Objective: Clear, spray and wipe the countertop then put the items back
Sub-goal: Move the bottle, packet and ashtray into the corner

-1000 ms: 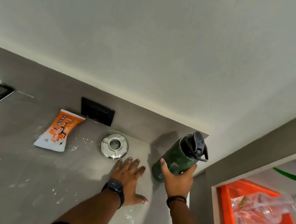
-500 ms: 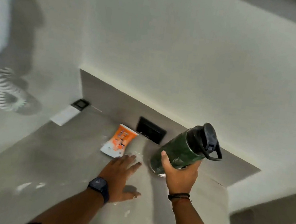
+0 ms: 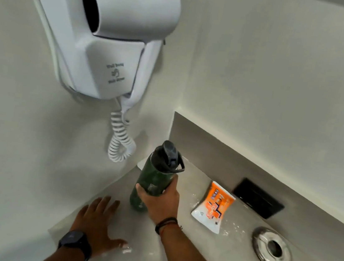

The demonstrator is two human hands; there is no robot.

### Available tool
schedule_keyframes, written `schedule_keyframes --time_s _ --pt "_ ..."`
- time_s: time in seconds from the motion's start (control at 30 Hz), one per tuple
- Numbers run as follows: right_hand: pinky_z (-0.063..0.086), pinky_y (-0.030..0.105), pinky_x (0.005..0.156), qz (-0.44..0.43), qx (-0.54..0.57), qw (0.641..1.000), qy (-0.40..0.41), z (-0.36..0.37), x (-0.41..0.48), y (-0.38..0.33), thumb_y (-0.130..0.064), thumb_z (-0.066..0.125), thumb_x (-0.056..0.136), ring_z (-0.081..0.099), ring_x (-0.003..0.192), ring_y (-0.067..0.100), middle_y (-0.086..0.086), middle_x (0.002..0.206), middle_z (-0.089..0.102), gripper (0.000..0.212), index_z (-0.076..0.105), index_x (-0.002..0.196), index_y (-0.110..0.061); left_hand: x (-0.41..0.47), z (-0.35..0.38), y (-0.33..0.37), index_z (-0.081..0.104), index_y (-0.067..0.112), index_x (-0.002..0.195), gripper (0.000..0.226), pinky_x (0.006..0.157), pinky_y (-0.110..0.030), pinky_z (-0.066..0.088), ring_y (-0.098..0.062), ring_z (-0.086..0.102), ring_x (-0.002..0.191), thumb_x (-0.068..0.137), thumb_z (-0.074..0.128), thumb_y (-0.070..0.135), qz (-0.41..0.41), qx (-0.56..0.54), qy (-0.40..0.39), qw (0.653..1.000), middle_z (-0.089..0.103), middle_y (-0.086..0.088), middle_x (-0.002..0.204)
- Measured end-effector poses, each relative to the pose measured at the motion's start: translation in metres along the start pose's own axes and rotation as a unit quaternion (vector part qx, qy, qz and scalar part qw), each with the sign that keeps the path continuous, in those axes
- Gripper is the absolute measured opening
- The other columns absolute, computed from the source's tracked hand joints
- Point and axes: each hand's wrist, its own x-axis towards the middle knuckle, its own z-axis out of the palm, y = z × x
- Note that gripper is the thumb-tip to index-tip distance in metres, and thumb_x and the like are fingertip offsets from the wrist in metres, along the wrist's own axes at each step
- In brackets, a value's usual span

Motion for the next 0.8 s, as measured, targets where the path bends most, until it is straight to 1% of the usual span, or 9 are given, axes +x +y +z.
schedule_keyframes --time_s 0.13,0.23,0.4,0.53,0.67,0.73,0.77,0.8 --pt "0.058 0.022 0.077 0.004 -0.009 1.000 -0.018 0.037 0.011 0.002 -0.051 0.085 0.049 0.064 0.089 -0.004 -0.021 0.099 0.067 0.071 0.046 0.108 -0.048 0.005 0.009 -0.013 -0.008 0.037 0.152 0.137 0.119 -0.040 0.008 -0.021 -0.002 0.149 0.039 0.031 0.105 0.003 -0.004 -0.003 1.000 -0.007 0.005 0.163" --pt "0.058 0.024 0.078 0.002 -0.025 0.999 -0.028 0.052 0.019 0.003 -0.054 0.084 0.050 0.063 0.089 -0.004 -0.022 0.100 0.066 0.070 0.044 0.108 -0.048 0.007 0.015 -0.016 -0.011 0.040 0.151 0.136 0.119 -0.042 0.006 -0.021 -0.004 0.149 0.037 0.027 0.106 0.006 -0.013 -0.001 1.000 -0.010 0.006 0.162" --pt "0.055 0.026 0.079 -0.010 -0.039 0.998 -0.037 0.068 0.033 -0.002 -0.055 0.081 0.053 0.062 0.091 0.002 -0.027 0.100 0.063 0.070 0.039 0.109 -0.056 0.010 0.015 -0.016 -0.008 0.041 0.151 0.134 0.119 -0.043 0.005 -0.020 -0.006 0.148 0.039 0.032 0.103 0.005 -0.005 -0.004 1.000 -0.011 0.007 0.162" --pt "0.055 0.026 0.080 -0.021 -0.038 0.997 -0.064 0.073 0.040 -0.004 -0.050 0.081 0.056 0.061 0.092 -0.001 -0.027 0.103 0.062 0.071 0.040 0.114 -0.053 0.010 0.013 -0.017 -0.007 0.040 0.151 0.135 0.119 -0.044 0.003 -0.021 -0.007 0.148 0.040 0.034 0.104 0.008 -0.009 -0.012 1.000 -0.010 0.006 0.162" --pt "0.055 0.027 0.083 -0.018 -0.030 0.995 -0.093 0.068 0.043 -0.002 -0.043 0.083 0.057 0.060 0.094 -0.004 -0.024 0.106 0.062 0.072 0.039 0.113 -0.056 0.009 0.011 -0.016 -0.007 0.039 0.151 0.134 0.120 -0.043 0.005 -0.021 -0.006 0.148 0.041 0.037 0.101 0.004 -0.010 -0.007 1.000 -0.010 0.006 0.162" --pt "0.054 0.033 0.092 -0.018 -0.037 0.992 -0.121 0.060 0.044 -0.002 -0.045 0.085 0.055 0.057 0.105 -0.002 -0.022 0.117 0.060 0.080 0.038 0.120 -0.053 0.008 0.009 -0.014 -0.006 0.039 0.152 0.133 0.120 -0.042 0.007 -0.021 -0.004 0.148 0.042 0.035 0.101 0.003 -0.009 0.003 1.000 -0.008 0.006 0.162" --pt "0.049 0.033 0.099 -0.019 -0.047 0.989 -0.136 0.055 0.043 -0.001 -0.049 0.086 0.054 0.053 0.116 0.002 -0.018 0.128 0.055 0.090 0.036 0.129 -0.048 0.007 0.008 -0.011 -0.005 0.038 0.152 0.133 0.120 -0.041 0.007 -0.021 -0.003 0.148 0.042 0.033 0.102 0.005 -0.009 0.009 1.000 -0.006 0.006 0.162" --pt "0.042 0.030 0.106 -0.015 -0.059 0.988 -0.145 0.048 0.041 -0.001 -0.056 0.084 0.053 0.046 0.126 0.006 -0.014 0.140 0.047 0.101 0.031 0.138 -0.042 0.007 0.006 -0.007 -0.004 0.038 0.152 0.132 0.120 -0.041 0.008 -0.021 -0.002 0.148 0.043 0.030 0.103 0.007 -0.012 0.014 1.000 -0.004 0.005 0.163"
